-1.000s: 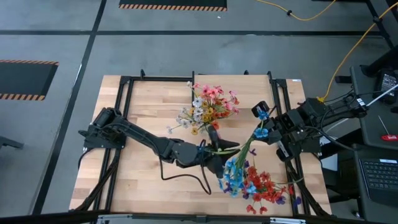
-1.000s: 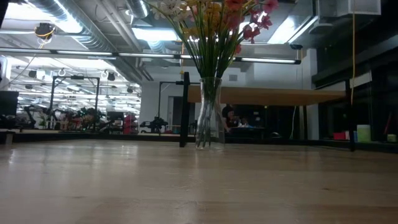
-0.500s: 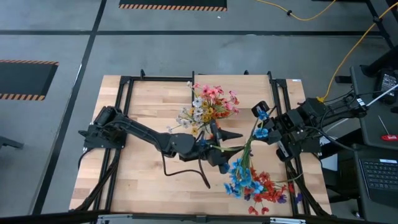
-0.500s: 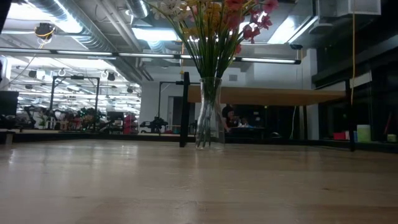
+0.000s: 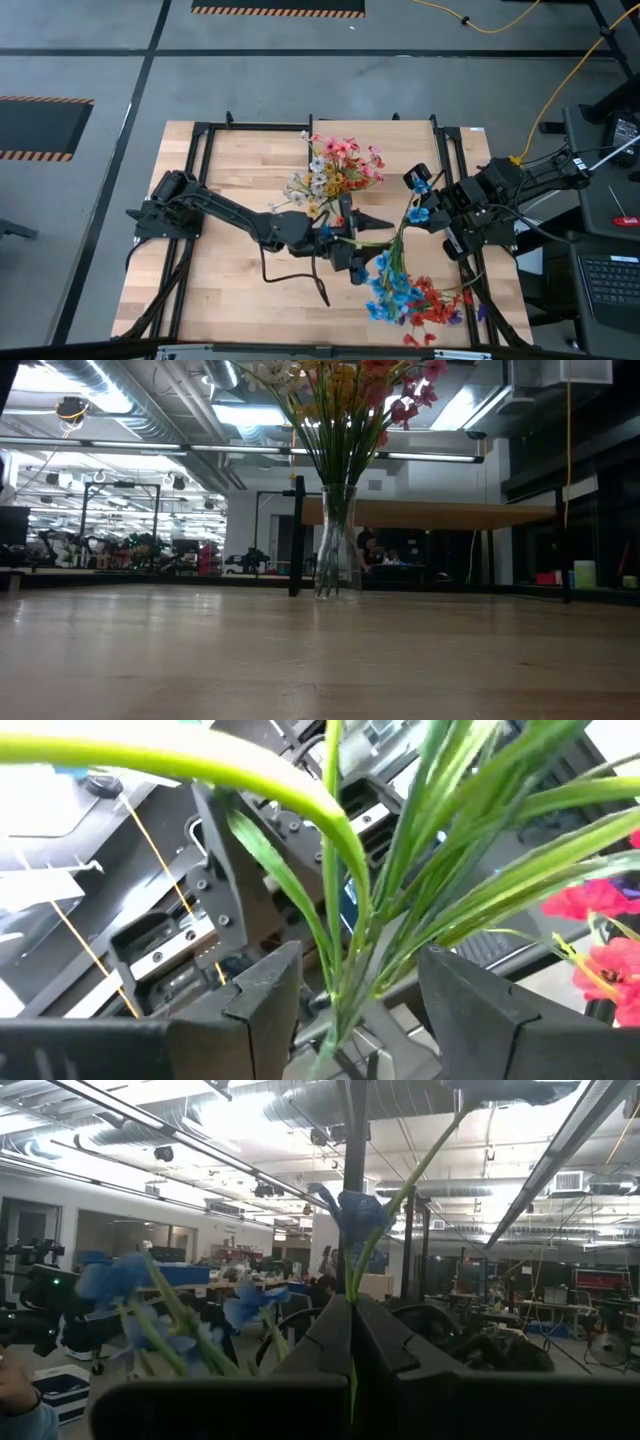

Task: Pick and place flowers into a vace then onto a shelf
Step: Put the blue flowers into the blue vase

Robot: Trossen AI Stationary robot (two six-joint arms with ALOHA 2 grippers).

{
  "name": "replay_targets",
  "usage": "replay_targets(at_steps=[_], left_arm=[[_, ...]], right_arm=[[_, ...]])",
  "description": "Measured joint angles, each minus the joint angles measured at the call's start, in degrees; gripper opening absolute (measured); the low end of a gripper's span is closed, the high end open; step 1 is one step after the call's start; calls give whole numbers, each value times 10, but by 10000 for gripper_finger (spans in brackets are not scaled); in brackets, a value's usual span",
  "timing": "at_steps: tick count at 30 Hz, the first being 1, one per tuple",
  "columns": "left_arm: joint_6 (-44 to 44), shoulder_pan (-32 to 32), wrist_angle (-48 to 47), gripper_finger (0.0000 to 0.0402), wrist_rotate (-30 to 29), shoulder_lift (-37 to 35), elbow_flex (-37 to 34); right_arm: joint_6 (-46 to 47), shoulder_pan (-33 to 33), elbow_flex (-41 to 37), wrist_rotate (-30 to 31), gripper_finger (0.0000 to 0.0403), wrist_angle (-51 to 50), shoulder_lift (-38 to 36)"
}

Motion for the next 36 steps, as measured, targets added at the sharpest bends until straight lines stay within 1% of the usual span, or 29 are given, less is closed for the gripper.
replay_targets(at_steps=[6,12,16,26,28,33,36], left_arm=[[0,3,3,196,5,0,0],[0,3,4,196,37,0,0],[7,3,30,196,60,0,0],[9,5,31,192,62,0,0],[-1,7,30,182,71,0,0],[-32,19,31,137,133,0,0],[-46,26,32,102,138,0,0]], right_arm=[[1,0,0,0,0,-1,0],[1,0,0,1,0,-14,2],[3,0,0,5,0,-16,13],[4,0,0,7,0,-11,19],[4,0,0,7,0,-11,19],[5,0,0,7,0,4,30],[17,0,0,7,0,5,34]])
